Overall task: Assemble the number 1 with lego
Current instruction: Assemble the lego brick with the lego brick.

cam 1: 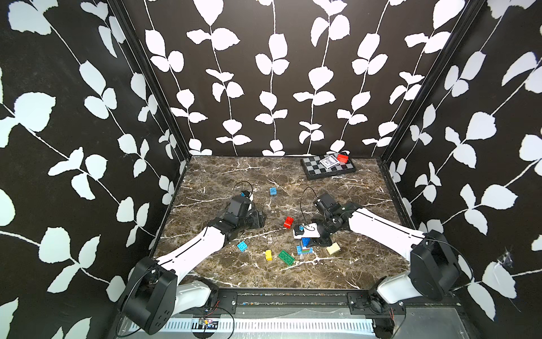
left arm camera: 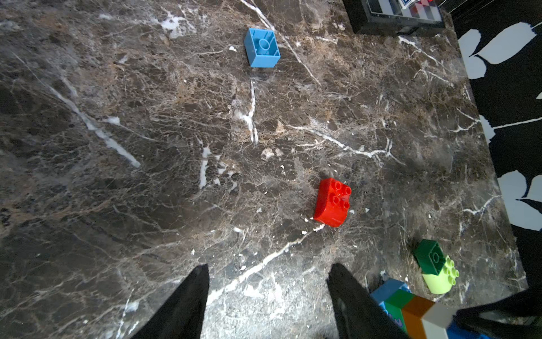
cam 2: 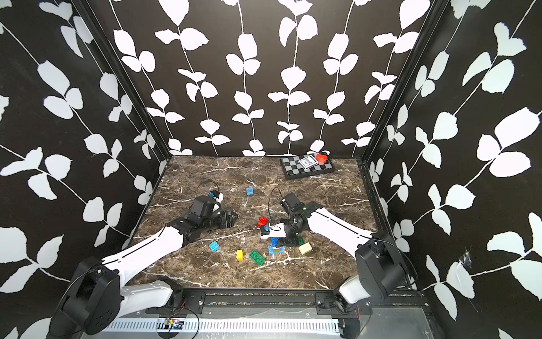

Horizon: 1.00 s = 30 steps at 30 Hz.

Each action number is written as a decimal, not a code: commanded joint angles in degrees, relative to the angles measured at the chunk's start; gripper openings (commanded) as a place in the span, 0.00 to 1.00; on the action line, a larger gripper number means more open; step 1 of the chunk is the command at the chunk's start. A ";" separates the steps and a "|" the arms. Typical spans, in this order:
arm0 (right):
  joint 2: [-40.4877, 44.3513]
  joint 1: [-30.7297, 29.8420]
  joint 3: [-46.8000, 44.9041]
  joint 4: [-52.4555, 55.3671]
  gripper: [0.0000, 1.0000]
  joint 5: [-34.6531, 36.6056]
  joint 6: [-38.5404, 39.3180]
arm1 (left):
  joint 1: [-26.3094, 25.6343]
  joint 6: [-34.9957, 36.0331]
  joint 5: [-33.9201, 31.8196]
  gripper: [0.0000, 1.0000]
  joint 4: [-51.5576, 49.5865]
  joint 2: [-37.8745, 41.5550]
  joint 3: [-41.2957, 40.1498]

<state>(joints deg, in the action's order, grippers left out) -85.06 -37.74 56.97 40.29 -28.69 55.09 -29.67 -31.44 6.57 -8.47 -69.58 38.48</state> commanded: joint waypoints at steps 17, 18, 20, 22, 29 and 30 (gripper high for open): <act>-5.94 -1.62 -0.38 6.80 0.21 6.88 1.28 | 0.97 1.43 -0.93 0.67 0.78 2.47 -1.30; -5.35 -1.47 1.07 6.50 0.27 6.00 -0.85 | 1.03 1.46 -0.96 0.67 0.69 2.56 -1.22; -3.30 -0.74 4.25 5.08 0.45 3.52 -5.91 | 1.02 1.63 -0.98 0.67 0.22 2.86 -0.97; -1.28 -0.61 5.96 5.01 0.57 1.72 -6.57 | 1.02 1.80 -1.03 0.67 -0.13 3.22 -0.87; 5.42 0.32 6.47 6.05 0.76 -2.96 -11.23 | 1.02 2.03 0.63 0.67 -0.93 3.74 -0.56; 6.87 0.74 5.83 4.66 0.76 -3.49 -14.29 | 1.02 1.97 1.50 0.67 -0.81 3.53 -0.36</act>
<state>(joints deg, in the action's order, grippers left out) -81.89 -37.80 61.45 44.86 -28.86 47.09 -29.04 -30.17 6.66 -8.51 -67.09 38.09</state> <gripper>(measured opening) 0.762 0.672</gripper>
